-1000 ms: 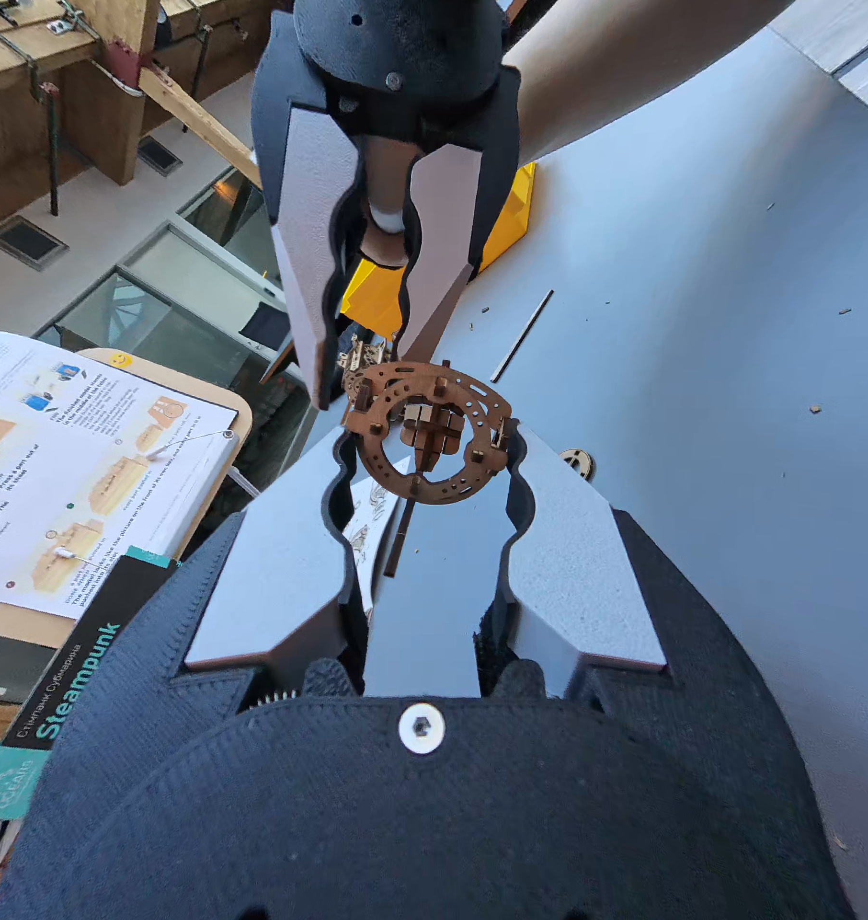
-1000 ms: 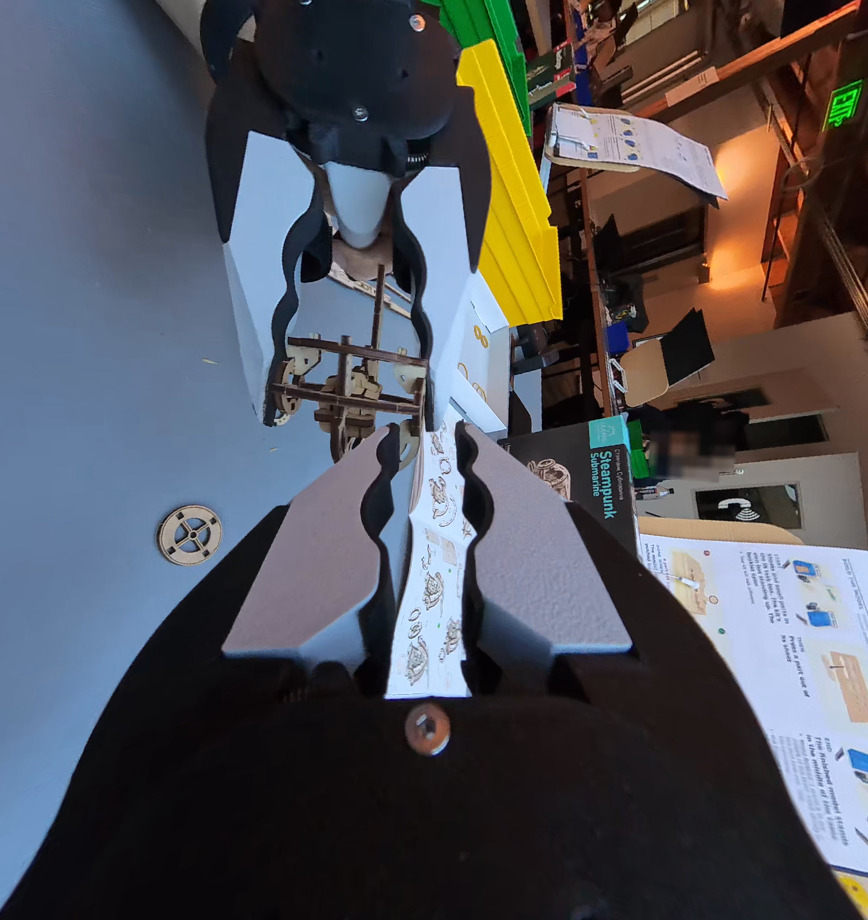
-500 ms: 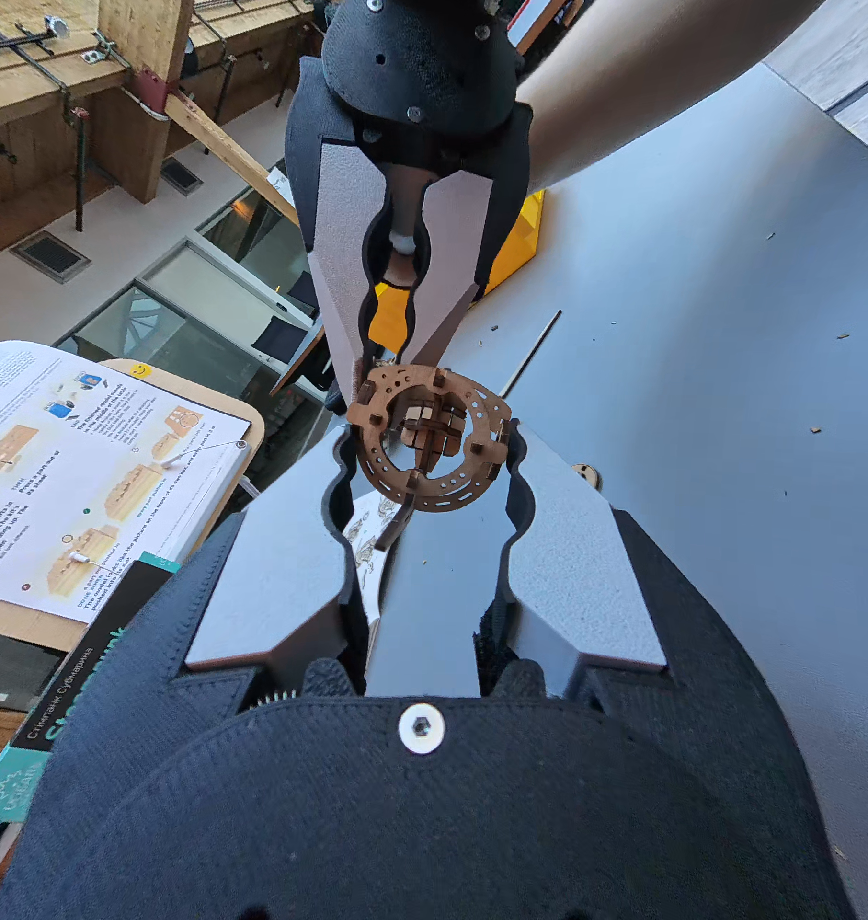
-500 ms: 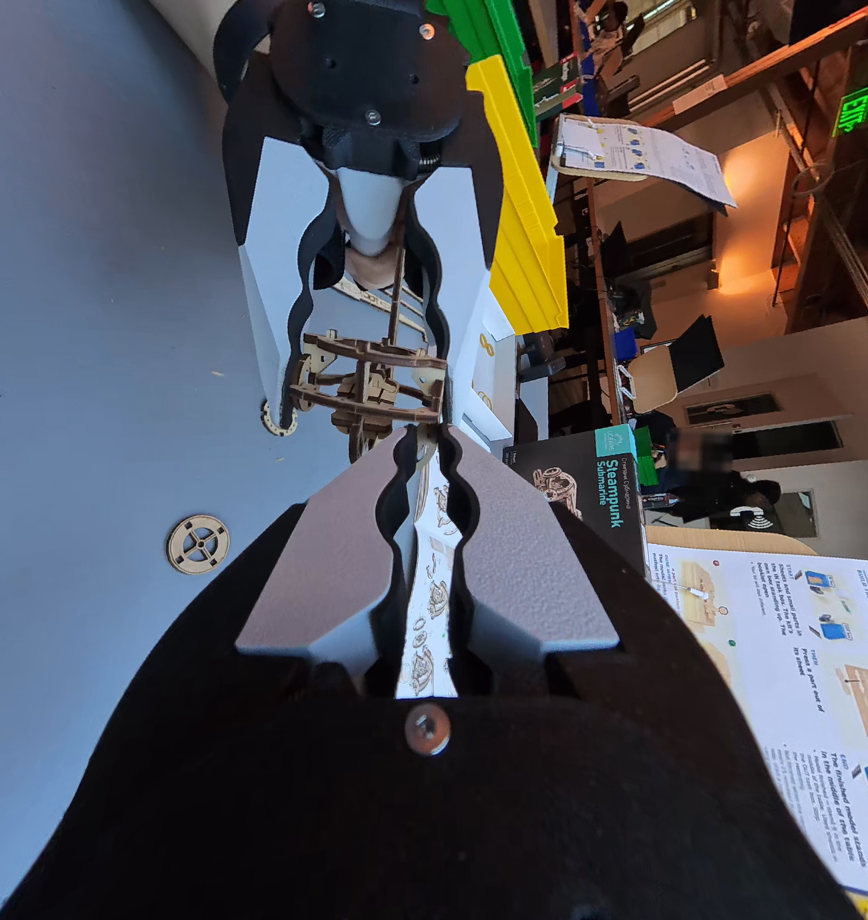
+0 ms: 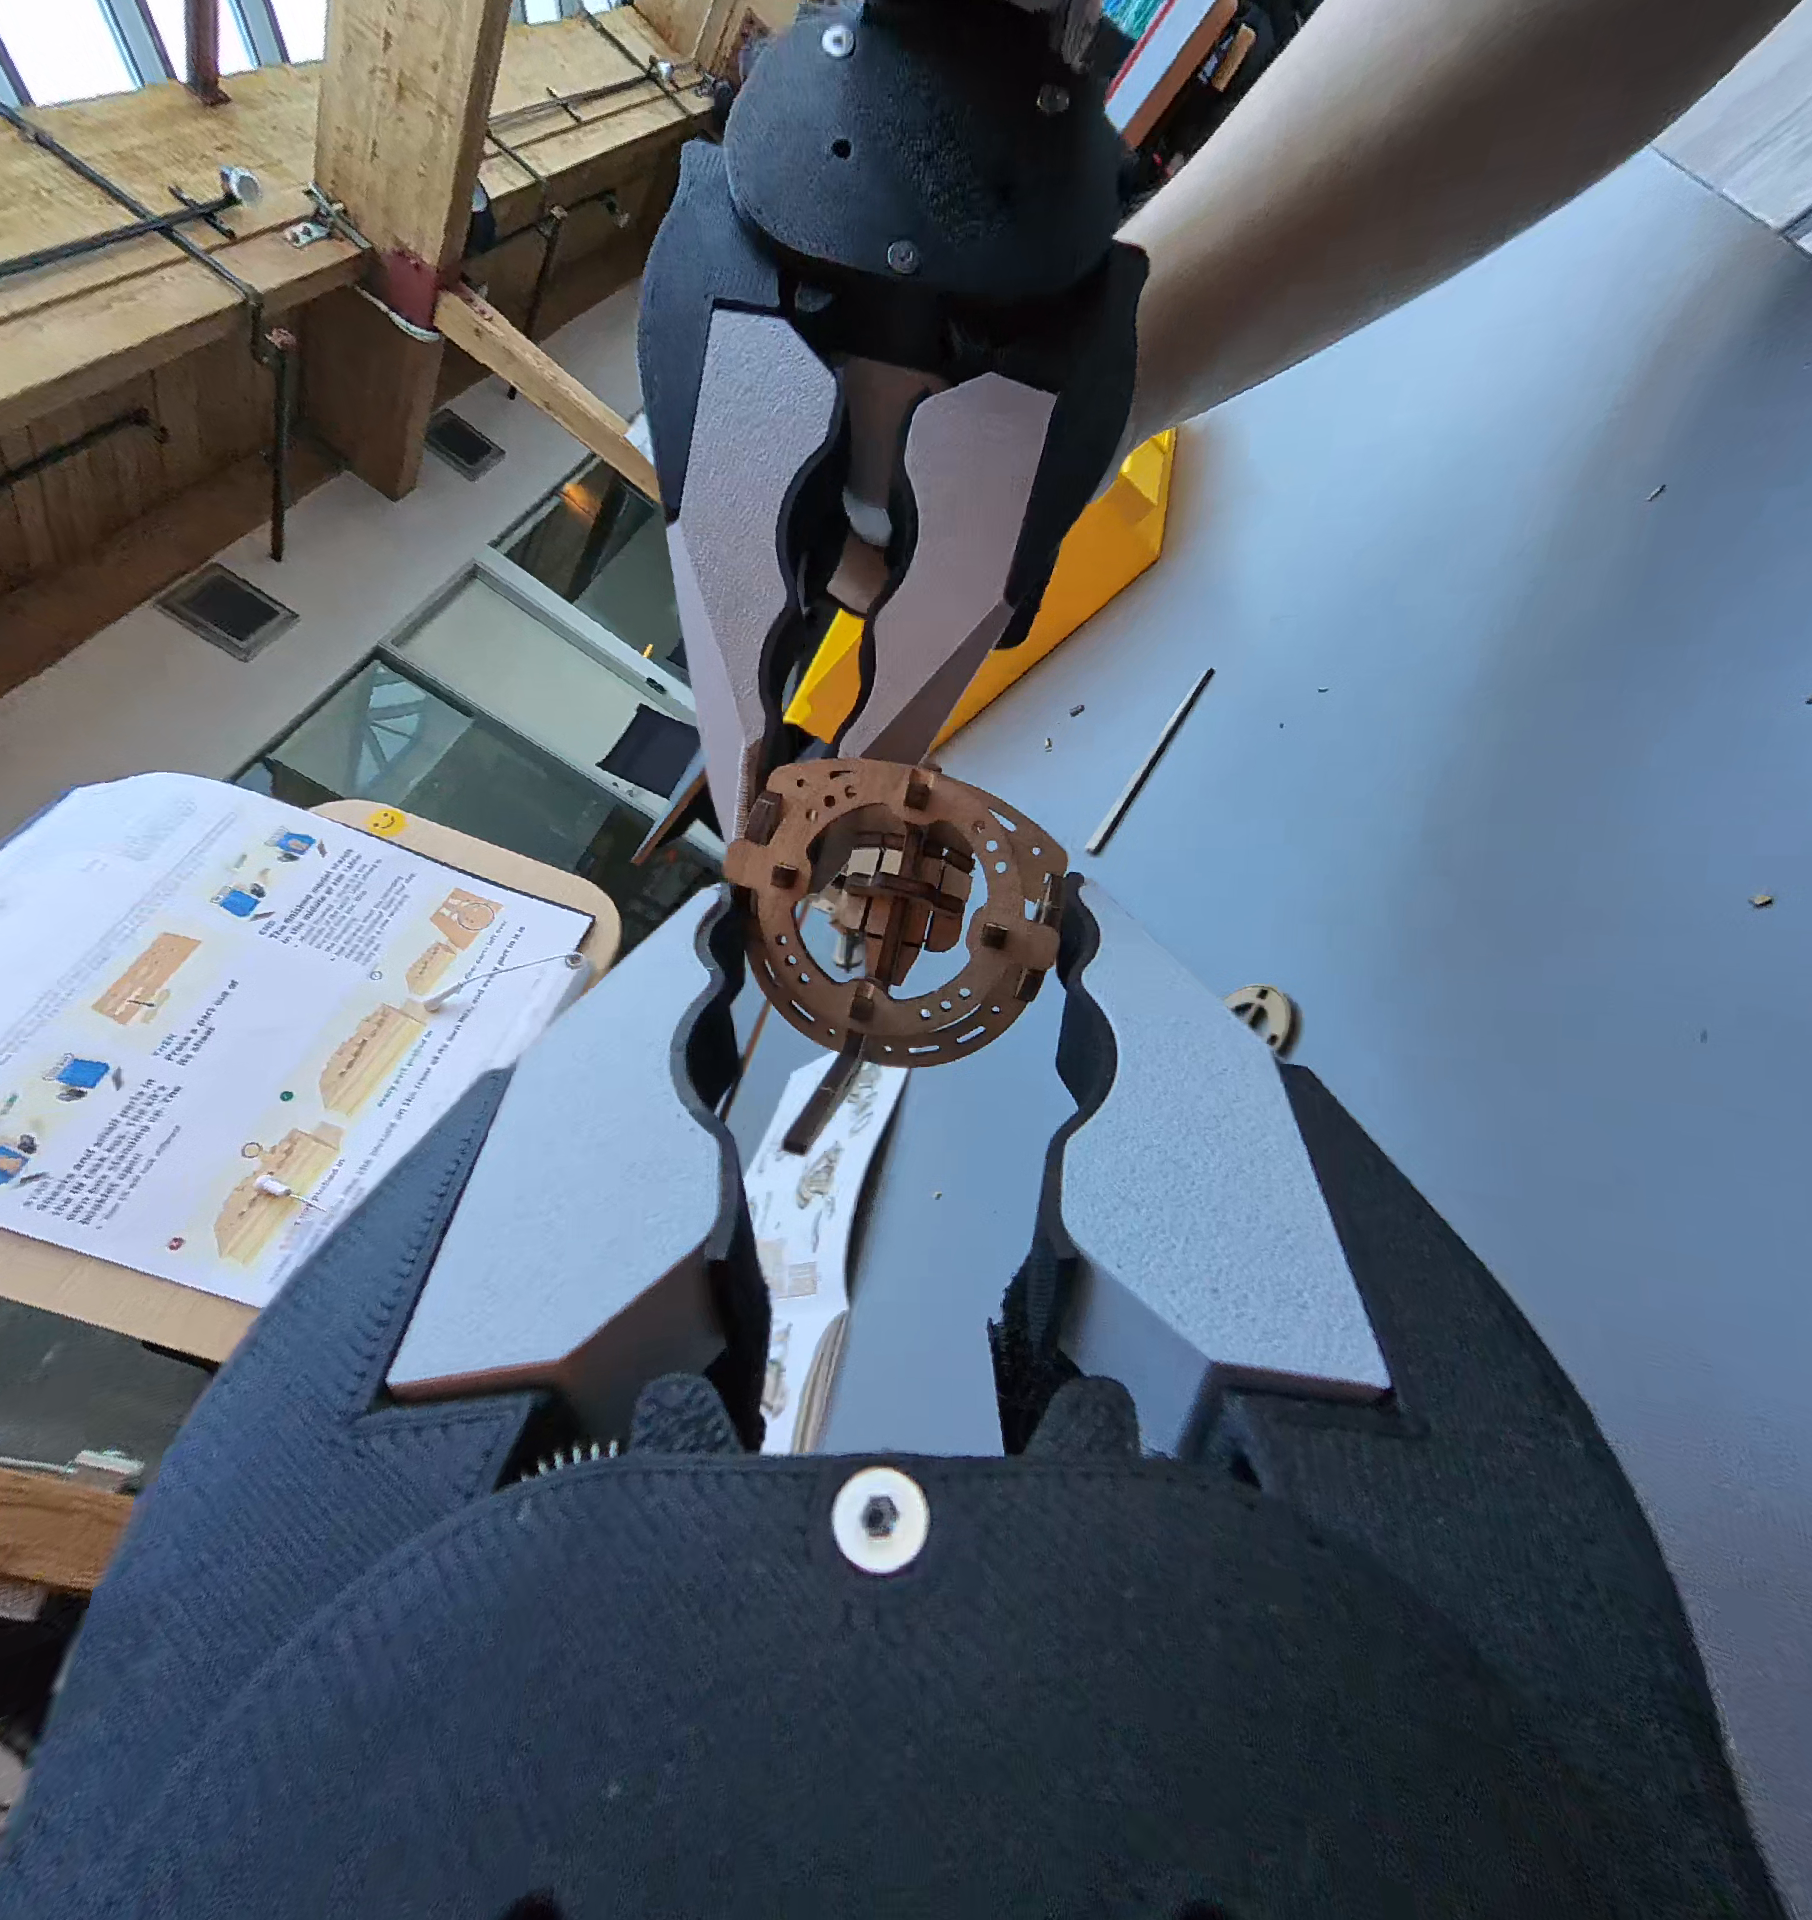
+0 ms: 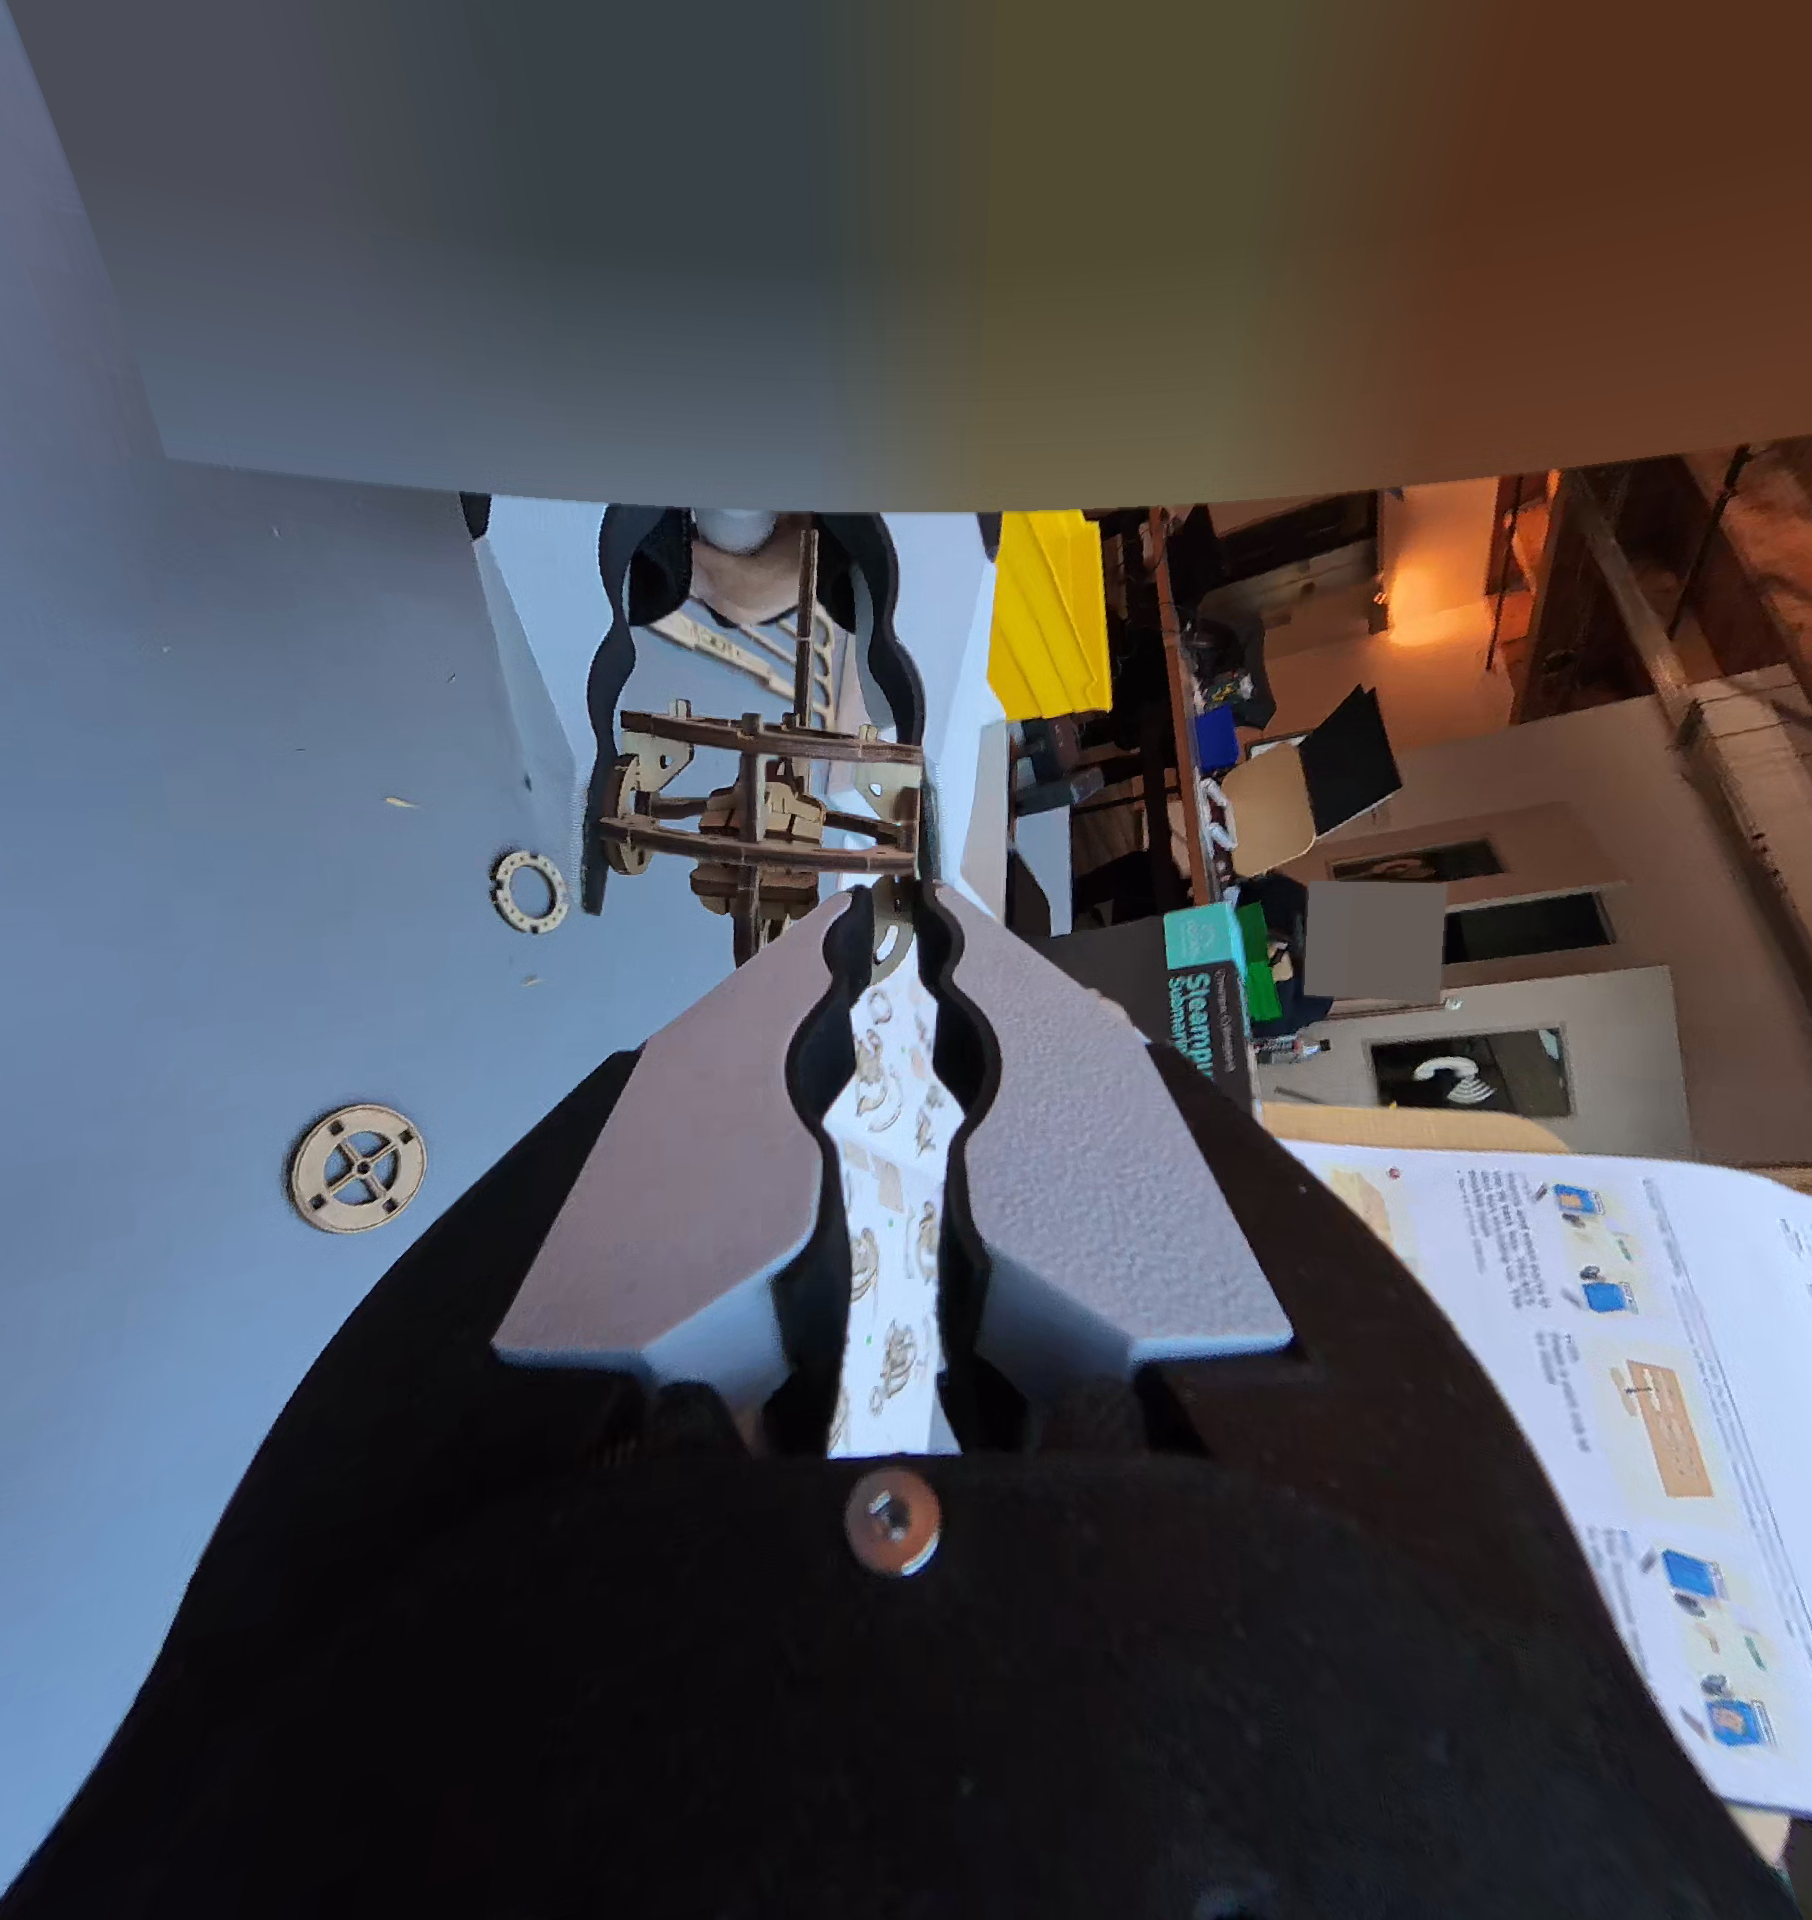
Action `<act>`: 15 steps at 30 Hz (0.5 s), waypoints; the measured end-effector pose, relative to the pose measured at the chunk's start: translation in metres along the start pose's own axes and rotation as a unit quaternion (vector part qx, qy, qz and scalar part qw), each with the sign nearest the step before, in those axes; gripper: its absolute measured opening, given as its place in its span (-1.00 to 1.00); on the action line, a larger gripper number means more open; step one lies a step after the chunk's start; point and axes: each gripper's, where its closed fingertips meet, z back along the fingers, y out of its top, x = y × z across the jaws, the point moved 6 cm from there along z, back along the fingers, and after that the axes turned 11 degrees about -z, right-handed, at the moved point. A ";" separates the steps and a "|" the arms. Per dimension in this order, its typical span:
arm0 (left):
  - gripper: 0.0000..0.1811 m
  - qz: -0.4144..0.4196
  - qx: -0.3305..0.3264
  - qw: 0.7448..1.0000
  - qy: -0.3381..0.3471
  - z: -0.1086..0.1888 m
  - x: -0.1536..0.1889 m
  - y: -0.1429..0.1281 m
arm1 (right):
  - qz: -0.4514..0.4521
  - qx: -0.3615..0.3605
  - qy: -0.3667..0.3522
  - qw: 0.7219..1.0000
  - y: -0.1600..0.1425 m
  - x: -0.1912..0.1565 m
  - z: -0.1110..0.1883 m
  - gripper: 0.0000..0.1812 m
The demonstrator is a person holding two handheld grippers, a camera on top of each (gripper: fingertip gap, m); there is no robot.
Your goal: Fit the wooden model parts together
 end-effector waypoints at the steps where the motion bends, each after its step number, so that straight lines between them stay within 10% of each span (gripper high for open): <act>1: -0.35 -0.016 -0.003 1.000 0.009 0.000 0.000 0.001 | 0.010 0.013 -0.012 1.000 0.001 0.001 0.001 -0.92; 4: -0.35 -0.062 -0.016 0.998 0.024 0.000 0.002 0.002 | 0.039 0.028 -0.064 0.997 0.002 0.005 0.004 -0.65; 15: -0.35 -0.126 -0.016 0.990 0.058 0.004 0.002 0.008 | 0.071 0.046 -0.080 0.993 0.009 0.001 0.008 -0.75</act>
